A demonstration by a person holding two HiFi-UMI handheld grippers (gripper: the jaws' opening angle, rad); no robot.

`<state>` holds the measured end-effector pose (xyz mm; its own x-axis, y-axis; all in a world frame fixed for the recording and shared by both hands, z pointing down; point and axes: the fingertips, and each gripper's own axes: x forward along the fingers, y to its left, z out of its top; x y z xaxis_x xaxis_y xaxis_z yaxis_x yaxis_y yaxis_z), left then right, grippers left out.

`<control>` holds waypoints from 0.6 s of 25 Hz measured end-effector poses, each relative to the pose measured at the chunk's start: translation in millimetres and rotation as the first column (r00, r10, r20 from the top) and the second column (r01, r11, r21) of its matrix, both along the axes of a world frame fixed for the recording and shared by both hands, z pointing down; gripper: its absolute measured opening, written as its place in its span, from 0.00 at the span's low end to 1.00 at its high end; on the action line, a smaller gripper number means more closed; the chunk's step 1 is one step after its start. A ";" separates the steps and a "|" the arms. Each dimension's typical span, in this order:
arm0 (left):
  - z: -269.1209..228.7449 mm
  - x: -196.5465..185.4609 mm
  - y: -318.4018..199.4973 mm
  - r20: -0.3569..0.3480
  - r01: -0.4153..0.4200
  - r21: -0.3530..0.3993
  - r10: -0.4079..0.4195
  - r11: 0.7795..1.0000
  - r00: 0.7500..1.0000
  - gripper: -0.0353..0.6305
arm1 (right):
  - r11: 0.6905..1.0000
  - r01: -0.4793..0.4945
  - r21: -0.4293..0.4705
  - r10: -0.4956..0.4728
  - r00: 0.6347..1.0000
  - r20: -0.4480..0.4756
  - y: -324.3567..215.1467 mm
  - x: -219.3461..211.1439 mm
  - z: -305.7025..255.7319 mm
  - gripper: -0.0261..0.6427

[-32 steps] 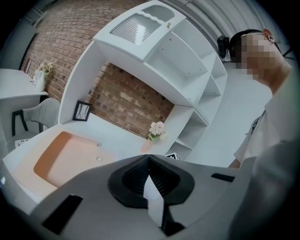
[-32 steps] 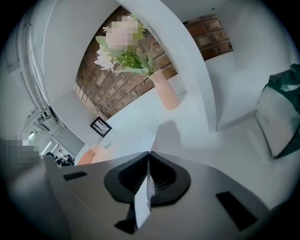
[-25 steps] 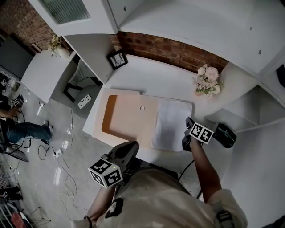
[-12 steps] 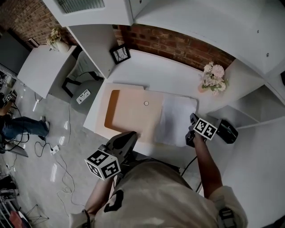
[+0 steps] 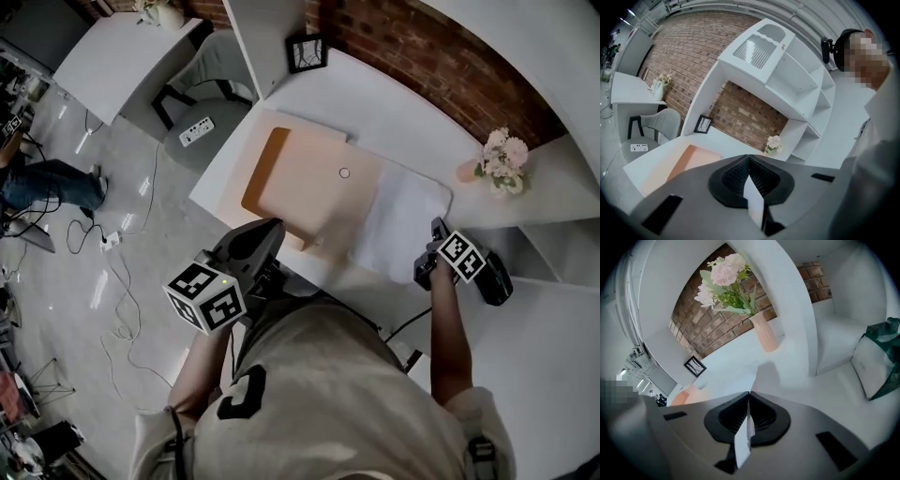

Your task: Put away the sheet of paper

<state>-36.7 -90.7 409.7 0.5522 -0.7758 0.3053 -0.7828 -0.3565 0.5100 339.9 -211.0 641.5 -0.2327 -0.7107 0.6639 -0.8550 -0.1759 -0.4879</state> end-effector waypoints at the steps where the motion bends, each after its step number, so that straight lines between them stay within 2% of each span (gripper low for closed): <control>1: 0.8 -0.3 1.6 -0.002 0.004 -0.002 -0.004 1.000 1.000 0.08 | 1.000 0.001 -0.001 -0.001 1.000 -0.003 -0.2 0.6 0.3 0.08; 15: 5.2 15.2 4.2 -0.025 -0.050 0.007 0.050 0.999 0.998 0.08 | 1.000 0.021 0.009 -0.021 1.000 0.013 3.8 -13.6 0.5 0.08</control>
